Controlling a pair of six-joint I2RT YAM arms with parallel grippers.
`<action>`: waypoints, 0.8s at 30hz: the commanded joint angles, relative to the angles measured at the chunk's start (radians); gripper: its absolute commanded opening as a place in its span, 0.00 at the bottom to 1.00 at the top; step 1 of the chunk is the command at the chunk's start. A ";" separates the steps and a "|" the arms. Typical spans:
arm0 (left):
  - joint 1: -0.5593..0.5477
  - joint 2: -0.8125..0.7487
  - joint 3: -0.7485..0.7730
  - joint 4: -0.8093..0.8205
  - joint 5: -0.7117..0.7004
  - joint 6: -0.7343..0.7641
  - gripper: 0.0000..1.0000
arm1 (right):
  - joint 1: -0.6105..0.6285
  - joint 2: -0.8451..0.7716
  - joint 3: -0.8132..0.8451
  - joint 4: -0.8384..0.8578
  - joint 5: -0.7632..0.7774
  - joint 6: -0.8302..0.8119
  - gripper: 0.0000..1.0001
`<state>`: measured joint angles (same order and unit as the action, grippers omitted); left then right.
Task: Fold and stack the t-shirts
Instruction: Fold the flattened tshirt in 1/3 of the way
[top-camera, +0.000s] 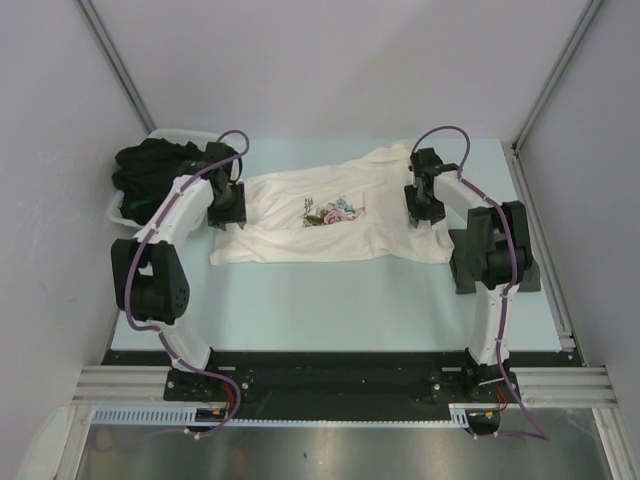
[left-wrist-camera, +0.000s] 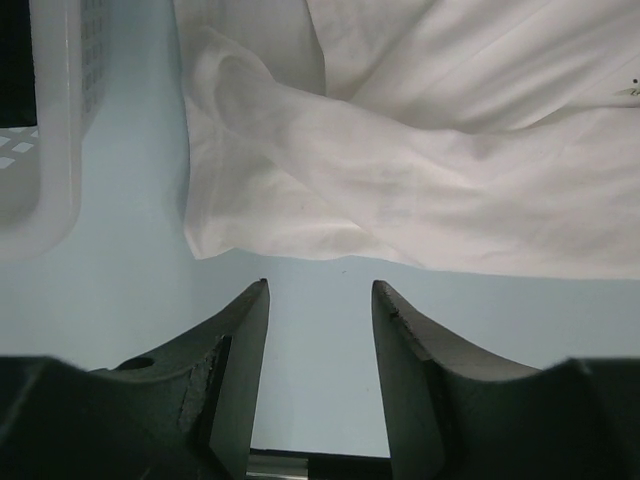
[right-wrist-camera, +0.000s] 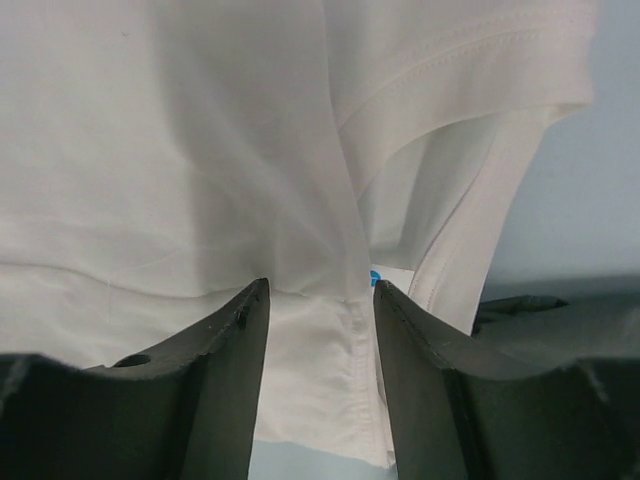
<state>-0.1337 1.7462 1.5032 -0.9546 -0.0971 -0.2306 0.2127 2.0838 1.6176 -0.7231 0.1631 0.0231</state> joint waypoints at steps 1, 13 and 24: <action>-0.003 -0.059 -0.006 0.011 -0.016 0.030 0.51 | -0.003 0.028 0.021 0.033 -0.014 -0.022 0.50; -0.003 -0.062 -0.014 0.008 -0.030 0.040 0.51 | -0.004 0.071 0.051 0.037 -0.023 -0.055 0.38; -0.003 -0.062 -0.020 0.011 -0.026 0.036 0.51 | -0.021 0.073 0.059 0.022 -0.062 -0.066 0.04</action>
<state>-0.1337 1.7382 1.4910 -0.9527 -0.1127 -0.2085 0.2092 2.1399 1.6417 -0.7029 0.1059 -0.0315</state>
